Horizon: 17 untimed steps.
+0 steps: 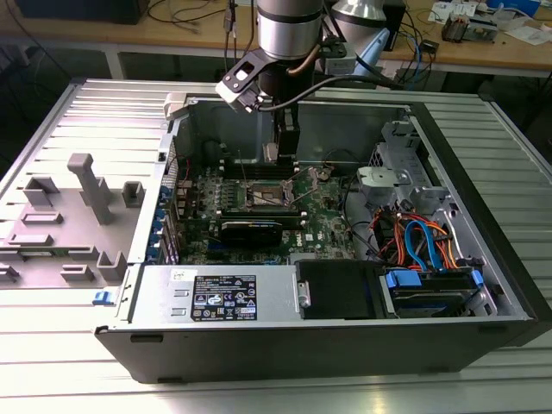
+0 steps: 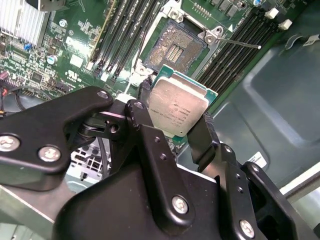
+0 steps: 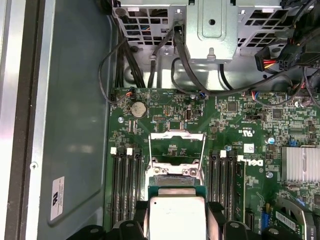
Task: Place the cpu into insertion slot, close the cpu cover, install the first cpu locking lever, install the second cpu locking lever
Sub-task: 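Place the cpu into insertion slot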
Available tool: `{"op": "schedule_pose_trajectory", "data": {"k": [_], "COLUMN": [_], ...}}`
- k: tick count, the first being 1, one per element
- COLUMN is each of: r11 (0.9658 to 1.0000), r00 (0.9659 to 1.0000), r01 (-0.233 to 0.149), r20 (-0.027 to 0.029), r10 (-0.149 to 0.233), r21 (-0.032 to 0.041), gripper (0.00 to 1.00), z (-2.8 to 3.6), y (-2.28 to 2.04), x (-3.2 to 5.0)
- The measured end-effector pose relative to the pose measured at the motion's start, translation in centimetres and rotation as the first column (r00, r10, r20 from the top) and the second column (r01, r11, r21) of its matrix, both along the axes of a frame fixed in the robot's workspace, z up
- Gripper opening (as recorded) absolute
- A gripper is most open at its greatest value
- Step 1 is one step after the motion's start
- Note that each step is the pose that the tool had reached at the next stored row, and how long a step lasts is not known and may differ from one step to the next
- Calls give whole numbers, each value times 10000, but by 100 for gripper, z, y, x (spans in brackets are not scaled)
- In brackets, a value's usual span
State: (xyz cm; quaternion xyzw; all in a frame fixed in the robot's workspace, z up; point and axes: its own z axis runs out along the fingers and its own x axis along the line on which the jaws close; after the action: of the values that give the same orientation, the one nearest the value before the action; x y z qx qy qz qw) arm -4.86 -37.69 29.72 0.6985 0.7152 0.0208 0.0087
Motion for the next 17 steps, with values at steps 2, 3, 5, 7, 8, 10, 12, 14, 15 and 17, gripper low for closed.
{"op": "schedule_pose_trajectory", "data": {"k": [2,3,5,7,8,10,12,14,15,17], "r11": [9999,9999,9999,9999,9999,9999,9999,9999,9999,10000], "r00": [9999,9999,9999,9999,9999,9999,9999,9999,9999,10000], "r01": [137,137,135,135,135,135,132,120,101,80], "r20": [0,0,1,0,0,0,0,1,2,1], "r10": [-137,-137,-135,-135,-135,-135,-132,-120,-101,-80], "r21": [0,0,1,0,0,0,0,1,1,0], "gripper": [54,54,54,54,54,54,54,54,54,54], "z": [-60,-89,-137,-181,-198,-246,-283,-326,-355,-390], "y": [0,0,0,0,0,0,0,0,0,-2], "x": [-3,-7,-16,-26,-29,-36,-39,-42,-44,-51]}}
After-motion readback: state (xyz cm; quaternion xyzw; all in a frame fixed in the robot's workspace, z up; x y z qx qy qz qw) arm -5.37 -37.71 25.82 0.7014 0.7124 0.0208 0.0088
